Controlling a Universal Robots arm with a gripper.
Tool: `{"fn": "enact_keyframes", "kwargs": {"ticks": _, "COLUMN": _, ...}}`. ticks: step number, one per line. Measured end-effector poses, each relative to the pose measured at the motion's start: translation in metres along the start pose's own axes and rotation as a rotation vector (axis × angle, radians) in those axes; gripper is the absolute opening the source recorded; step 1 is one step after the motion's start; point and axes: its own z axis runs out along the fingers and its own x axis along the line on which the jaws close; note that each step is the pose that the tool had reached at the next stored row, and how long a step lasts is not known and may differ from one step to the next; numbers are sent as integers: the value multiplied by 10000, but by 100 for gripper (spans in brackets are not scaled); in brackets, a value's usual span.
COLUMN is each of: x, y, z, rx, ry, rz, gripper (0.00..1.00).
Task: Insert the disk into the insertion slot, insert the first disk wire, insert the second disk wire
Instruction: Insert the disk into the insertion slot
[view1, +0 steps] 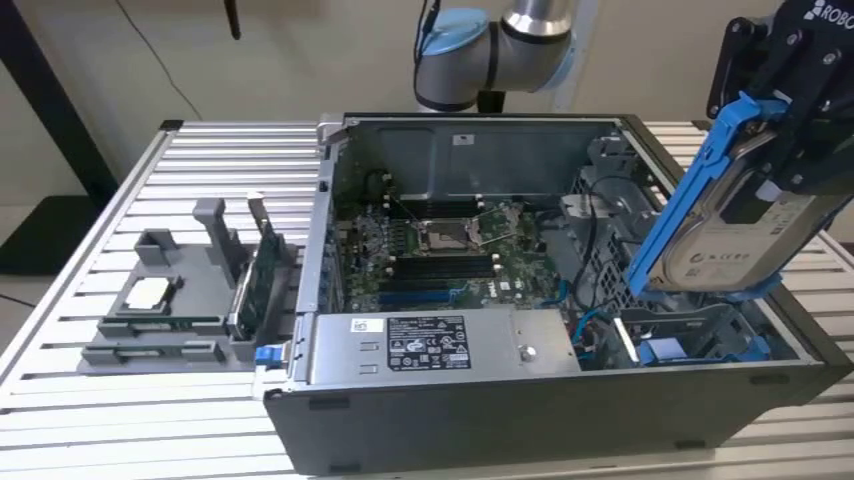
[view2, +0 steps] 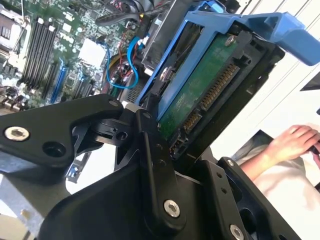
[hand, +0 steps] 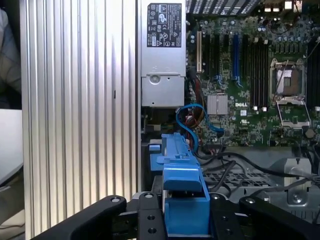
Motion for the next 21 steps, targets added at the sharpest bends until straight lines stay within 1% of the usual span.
{"fn": "enact_keyframes", "kwargs": {"ticks": 8, "x": 0, "y": -4, "z": 78, "rx": 0, "ry": -1, "rz": 0, "gripper": 33}}
{"fn": "enact_keyframes", "kwargs": {"ticks": 17, "x": 0, "y": -6, "z": 99, "rx": 0, "ry": -2, "rz": -1, "gripper": 33}}
{"fn": "enact_keyframes", "kwargs": {"ticks": 21, "x": 0, "y": -6, "z": 123, "rx": 0, "ry": 0, "rz": 0, "gripper": 33}}
